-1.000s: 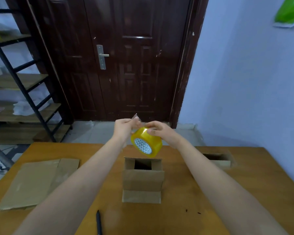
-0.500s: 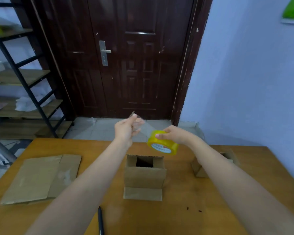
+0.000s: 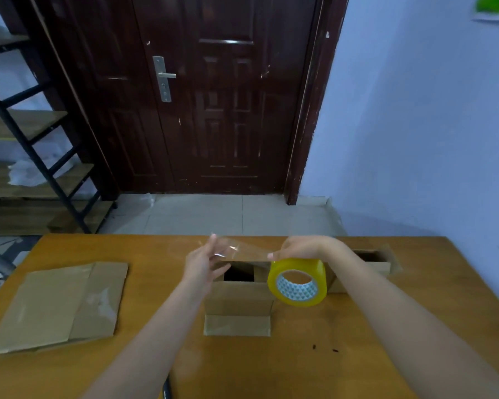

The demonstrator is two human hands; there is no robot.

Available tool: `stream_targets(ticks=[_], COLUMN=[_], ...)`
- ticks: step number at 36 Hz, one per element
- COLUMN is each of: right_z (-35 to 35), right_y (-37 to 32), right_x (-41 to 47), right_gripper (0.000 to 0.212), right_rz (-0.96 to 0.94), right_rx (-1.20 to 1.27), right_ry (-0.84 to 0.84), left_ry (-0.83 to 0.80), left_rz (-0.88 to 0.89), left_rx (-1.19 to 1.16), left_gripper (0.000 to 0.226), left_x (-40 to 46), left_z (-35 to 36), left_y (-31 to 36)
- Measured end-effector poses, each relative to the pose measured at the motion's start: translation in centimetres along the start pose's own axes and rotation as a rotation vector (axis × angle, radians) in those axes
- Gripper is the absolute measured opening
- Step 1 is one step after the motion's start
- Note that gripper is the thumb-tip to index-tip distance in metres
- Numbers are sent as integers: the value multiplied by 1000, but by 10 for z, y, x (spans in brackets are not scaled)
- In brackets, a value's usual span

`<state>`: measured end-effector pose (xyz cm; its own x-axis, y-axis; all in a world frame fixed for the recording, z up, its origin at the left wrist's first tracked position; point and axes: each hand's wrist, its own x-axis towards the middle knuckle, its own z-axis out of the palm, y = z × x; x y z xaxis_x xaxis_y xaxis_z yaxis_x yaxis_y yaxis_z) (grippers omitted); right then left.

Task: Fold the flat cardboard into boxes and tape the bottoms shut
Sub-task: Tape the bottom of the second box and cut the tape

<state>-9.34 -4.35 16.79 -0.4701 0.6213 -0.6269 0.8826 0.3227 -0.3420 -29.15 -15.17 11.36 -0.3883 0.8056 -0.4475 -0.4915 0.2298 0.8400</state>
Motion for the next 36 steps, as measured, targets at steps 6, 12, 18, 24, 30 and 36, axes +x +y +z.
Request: stream_targets(ticks=[6, 12, 18, 24, 30, 36], right_z=[21, 39, 50, 60, 67, 69], right_y=[-10, -22, -20, -9, -1, 1], right_x=[14, 31, 50, 65, 76, 80], right_gripper=[63, 55, 58, 62, 65, 65], right_rz=[-35, -54, -28, -7, 22, 22], right_rx=[37, 135, 248, 263, 311, 301], right_ry=[-178, -331, -325, -294, -289, -318], left_ry=[25, -72, 6, -8, -46, -22], left_rz=[9, 21, -35, -116, -213, -236], left_rx=[-114, -1, 49, 241, 376, 310], left_gripper=[20, 19, 16, 20, 30, 30], left_x=[6, 28, 51, 63, 72, 74], left_z=[-4, 8, -9, -23, -21, -22], left_y=[-17, -17, -25, -26, -21, -31])
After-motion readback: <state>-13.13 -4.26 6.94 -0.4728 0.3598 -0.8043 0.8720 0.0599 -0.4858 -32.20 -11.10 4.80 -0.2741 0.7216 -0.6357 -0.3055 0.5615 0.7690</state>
